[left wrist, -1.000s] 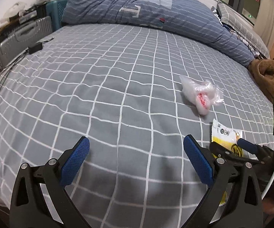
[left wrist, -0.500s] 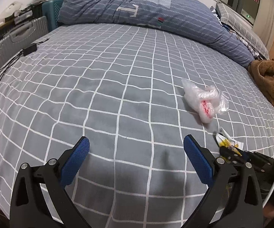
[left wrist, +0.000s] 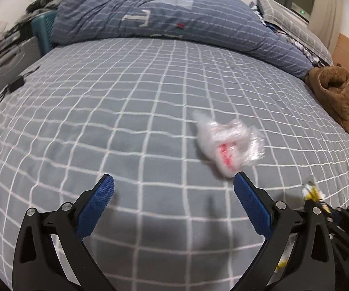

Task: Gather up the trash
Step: 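Grasp the yellow snack wrapper with the right gripper while the left gripper grasps the plastic bag, then lift the yellow wrapper and plastic bag and carry both to the bin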

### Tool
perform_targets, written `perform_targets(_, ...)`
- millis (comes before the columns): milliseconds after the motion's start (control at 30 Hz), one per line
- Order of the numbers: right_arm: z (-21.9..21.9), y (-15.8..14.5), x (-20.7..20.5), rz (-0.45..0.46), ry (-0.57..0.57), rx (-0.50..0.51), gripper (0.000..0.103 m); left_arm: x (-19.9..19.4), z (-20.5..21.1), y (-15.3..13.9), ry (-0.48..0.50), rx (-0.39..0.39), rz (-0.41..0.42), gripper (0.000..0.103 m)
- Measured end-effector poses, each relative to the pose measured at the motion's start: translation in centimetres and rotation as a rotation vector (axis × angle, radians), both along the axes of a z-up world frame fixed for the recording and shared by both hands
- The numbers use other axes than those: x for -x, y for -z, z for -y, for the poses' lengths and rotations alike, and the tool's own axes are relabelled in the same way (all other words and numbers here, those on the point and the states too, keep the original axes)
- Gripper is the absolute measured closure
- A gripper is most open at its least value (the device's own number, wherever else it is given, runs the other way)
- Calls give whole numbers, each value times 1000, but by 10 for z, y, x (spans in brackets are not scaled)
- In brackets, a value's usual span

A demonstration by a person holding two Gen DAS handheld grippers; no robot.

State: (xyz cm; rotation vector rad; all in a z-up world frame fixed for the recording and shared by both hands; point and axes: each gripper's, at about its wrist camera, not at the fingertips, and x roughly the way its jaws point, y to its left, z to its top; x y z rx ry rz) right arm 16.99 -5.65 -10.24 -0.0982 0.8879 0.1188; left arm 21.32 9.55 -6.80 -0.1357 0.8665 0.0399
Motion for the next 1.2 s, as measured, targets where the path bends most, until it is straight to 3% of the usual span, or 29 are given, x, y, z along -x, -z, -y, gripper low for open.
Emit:
perform_targets(333,48,-19,1,37,39,-2,95,-34,44,6,67,-44,3,7)
perform_targets(433,58,-18,1,43,47,-1,95,-47,56,8,87,-80,-4,12)
perform_targets(800,70,-12,-2,38,62,-23,95,-66,64,29,87,-43,-73,48)
perform_targets(900,70,-12,-2,37,66,-25,95,-63,58,28,78,4,-66,51)
perform_targets(1200,71,-13,1,38,72,-24,95,-55,55,18,78,4,-49,51)
